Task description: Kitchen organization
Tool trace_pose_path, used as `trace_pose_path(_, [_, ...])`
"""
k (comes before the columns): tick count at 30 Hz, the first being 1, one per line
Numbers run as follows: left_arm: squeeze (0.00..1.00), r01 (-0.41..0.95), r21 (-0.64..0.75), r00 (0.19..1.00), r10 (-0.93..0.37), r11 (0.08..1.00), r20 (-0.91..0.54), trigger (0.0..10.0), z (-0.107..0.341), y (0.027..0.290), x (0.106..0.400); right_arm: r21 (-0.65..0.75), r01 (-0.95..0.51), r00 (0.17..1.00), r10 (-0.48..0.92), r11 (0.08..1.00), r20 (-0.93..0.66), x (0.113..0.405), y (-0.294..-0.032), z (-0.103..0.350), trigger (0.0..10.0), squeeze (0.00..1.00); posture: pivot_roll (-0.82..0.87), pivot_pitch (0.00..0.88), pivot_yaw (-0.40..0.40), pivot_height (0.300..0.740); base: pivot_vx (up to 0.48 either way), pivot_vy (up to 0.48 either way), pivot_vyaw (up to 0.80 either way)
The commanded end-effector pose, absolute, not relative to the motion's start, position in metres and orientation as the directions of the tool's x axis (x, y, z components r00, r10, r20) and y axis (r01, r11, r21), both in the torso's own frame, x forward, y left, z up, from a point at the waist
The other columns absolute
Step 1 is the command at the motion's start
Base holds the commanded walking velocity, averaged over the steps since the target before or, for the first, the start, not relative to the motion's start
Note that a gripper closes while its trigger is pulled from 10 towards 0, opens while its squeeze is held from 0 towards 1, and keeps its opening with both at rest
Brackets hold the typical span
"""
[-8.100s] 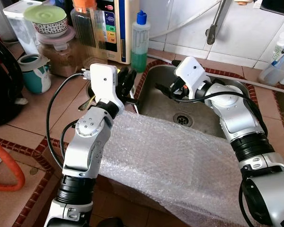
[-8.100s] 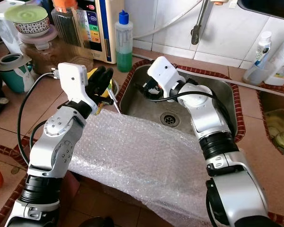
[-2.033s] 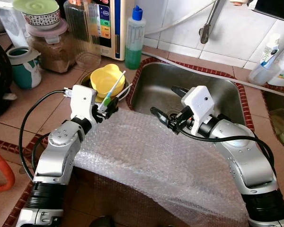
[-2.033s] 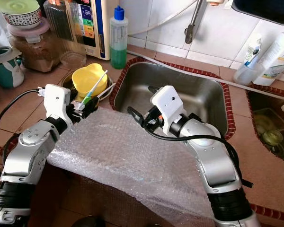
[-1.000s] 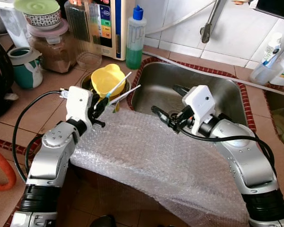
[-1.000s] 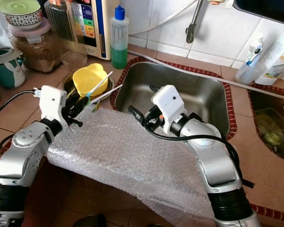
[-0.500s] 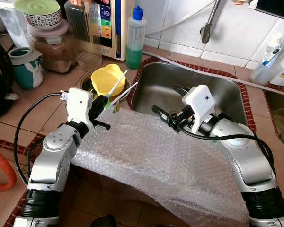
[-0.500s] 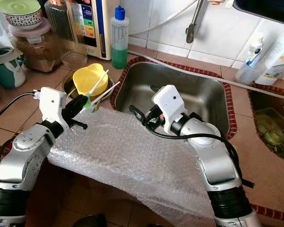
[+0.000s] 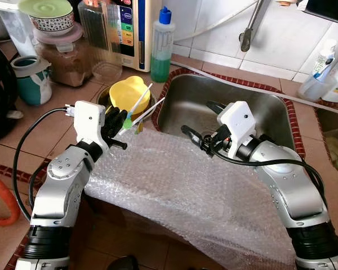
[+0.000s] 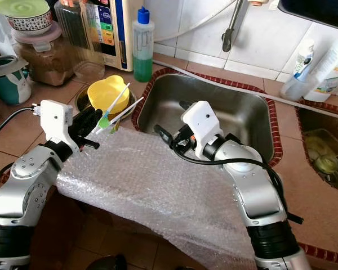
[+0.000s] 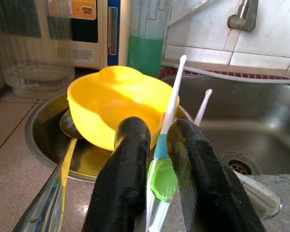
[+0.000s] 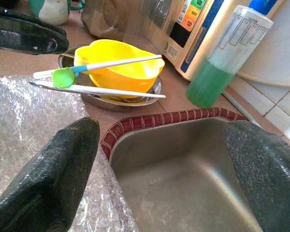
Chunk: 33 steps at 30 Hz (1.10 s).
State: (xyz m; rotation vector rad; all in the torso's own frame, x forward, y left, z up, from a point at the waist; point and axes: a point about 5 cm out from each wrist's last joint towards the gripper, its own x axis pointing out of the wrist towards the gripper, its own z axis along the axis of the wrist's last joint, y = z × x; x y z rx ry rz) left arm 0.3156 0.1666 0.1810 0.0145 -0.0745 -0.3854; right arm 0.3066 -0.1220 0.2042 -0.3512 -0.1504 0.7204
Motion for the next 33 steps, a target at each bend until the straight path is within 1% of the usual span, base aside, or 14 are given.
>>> trace_pose_path(1, [1.0,0.418,0.03,0.905,-0.419,0.908,0.076,10.0,0.187,0.162,0.315,-0.377,-0.604,0.752,0.659,0.702,0.022,0.308,-0.126,0.207,10.0,0.0,0.07,0.114,-0.06,0.74,0.0,0.0,0.0])
trace_pose_path(7, [1.0,0.473,0.02,0.88,-0.473,0.881,0.046,10.0,0.185,0.158,0.312,-0.376,-0.606,0.751,0.66,0.702,0.023,0.307,-0.126,0.207,10.0,0.0,0.07,0.114,-0.059,0.74,0.0,0.0,0.0])
trace_pose_path(14, [1.0,0.476,0.041,0.878,-0.477,0.878,0.024,10.0,0.182,0.158,0.312,-0.375,-0.606,0.751,0.66,0.702,0.024,0.307,-0.126,0.207,10.0,0.0,0.07,0.113,-0.059,0.74,0.0,0.0,0.0])
trace_pose_path(27, [1.0,0.452,0.154,0.892,-0.448,0.879,-0.061,10.0,0.168,0.167,0.312,-0.375,-0.607,0.75,0.661,0.701,0.024,0.306,-0.125,0.207,10.0,0.0,0.06,0.12,-0.058,0.74,0.0,0.0,0.0])
trace_pose_path(30, [1.0,0.435,0.18,0.9,-0.431,0.882,-0.062,10.0,0.167,0.168,0.313,-0.374,-0.606,0.752,0.659,0.702,0.02,0.306,-0.126,0.206,10.0,0.0,0.06,0.12,-0.058,0.74,0.0,0.0,0.0])
trace_pose_path(32, [1.0,0.429,0.252,0.902,-0.423,0.867,-0.082,10.0,0.166,0.168,0.316,-0.376,-0.604,0.751,0.66,0.702,0.025,0.307,-0.126,0.208,10.0,0.0,0.06,0.117,-0.056,0.74,0.0,0.0,0.0])
trace_pose_path(33, [1.0,0.429,0.252,0.902,-0.423,0.867,-0.082,10.0,0.166,0.168,0.316,-0.376,-0.604,0.751,0.66,0.702,0.025,0.307,-0.126,0.208,10.0,0.0,0.06,0.117,-0.056,0.74,0.0,0.0,0.0])
